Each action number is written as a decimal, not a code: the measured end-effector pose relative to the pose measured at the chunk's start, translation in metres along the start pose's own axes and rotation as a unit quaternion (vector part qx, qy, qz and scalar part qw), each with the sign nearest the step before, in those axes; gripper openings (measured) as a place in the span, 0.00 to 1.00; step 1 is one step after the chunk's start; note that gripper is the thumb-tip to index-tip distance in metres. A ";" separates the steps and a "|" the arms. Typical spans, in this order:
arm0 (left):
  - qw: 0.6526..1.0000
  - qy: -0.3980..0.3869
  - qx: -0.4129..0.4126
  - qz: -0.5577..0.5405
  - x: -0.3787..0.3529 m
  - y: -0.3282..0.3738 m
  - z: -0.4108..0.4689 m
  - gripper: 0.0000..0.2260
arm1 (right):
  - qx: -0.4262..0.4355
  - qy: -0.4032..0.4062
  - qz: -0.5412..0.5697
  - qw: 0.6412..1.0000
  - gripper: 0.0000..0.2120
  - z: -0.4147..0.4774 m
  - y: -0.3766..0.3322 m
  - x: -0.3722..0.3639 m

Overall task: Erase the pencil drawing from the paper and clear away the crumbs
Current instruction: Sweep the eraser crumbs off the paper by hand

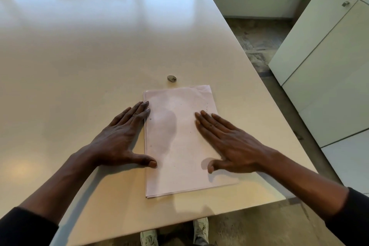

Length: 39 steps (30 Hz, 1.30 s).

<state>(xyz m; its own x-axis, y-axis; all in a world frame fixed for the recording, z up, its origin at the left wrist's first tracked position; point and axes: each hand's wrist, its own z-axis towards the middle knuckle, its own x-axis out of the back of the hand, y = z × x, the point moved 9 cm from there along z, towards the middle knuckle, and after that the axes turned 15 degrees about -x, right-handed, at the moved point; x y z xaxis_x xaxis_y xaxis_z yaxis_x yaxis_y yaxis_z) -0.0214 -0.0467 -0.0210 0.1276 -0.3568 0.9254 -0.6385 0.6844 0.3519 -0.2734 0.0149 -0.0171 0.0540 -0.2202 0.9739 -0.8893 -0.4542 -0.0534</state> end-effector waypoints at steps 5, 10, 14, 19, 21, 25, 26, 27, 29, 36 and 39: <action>1.000 0.005 0.005 -0.010 0.000 -0.001 -0.001 0.68 | 0.067 -0.010 0.043 0.997 0.56 -0.025 -0.021 0.005; 1.000 0.007 0.011 -0.017 0.001 0.000 -0.001 0.68 | 0.126 -0.051 0.018 0.991 0.56 -0.064 -0.033 -0.006; 1.000 0.004 0.017 -0.022 0.001 0.000 -0.001 0.68 | 0.142 -0.058 -0.009 0.988 0.55 -0.063 -0.017 -0.010; 1.000 0.005 0.018 -0.019 0.003 0.002 0.000 0.69 | 0.133 -0.030 -0.010 0.991 0.54 -0.028 0.014 -0.008; 1.000 0.007 0.022 -0.019 0.004 0.001 0.000 0.69 | 0.123 -0.021 -0.010 0.992 0.55 -0.010 0.026 -0.003; 0.999 0.007 0.028 -0.018 0.003 0.001 0.000 0.69 | 0.133 -0.010 -0.006 0.991 0.55 0.003 0.029 0.009; 0.999 0.006 0.029 -0.017 0.003 0.001 0.000 0.69 | 0.144 -0.008 -0.006 0.989 0.54 -0.001 0.023 0.010; 0.999 0.006 0.030 -0.017 0.003 0.001 0.000 0.69 | 0.160 -0.012 -0.008 0.987 0.54 -0.008 0.015 0.009; 0.999 0.008 0.029 -0.017 0.004 0.001 0.000 0.69 | 0.198 -0.022 -0.028 0.980 0.52 -0.028 0.000 0.001; 0.999 0.010 0.026 -0.027 0.004 0.003 -0.001 0.69 | 0.217 -0.048 -0.034 0.974 0.54 -0.049 0.010 -0.008; 0.999 0.008 0.026 -0.034 0.004 0.004 -0.001 0.68 | 0.197 -0.029 -0.028 0.980 0.54 -0.026 0.028 -0.005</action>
<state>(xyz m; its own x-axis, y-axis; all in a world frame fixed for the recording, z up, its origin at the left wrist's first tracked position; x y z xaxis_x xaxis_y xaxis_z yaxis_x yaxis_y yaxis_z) -0.0227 -0.0453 -0.0157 0.1838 -0.3900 0.9023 -0.6663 0.6254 0.4060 -0.3104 0.0253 -0.0175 0.1341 -0.2294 0.9641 -0.6404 -0.7625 -0.0924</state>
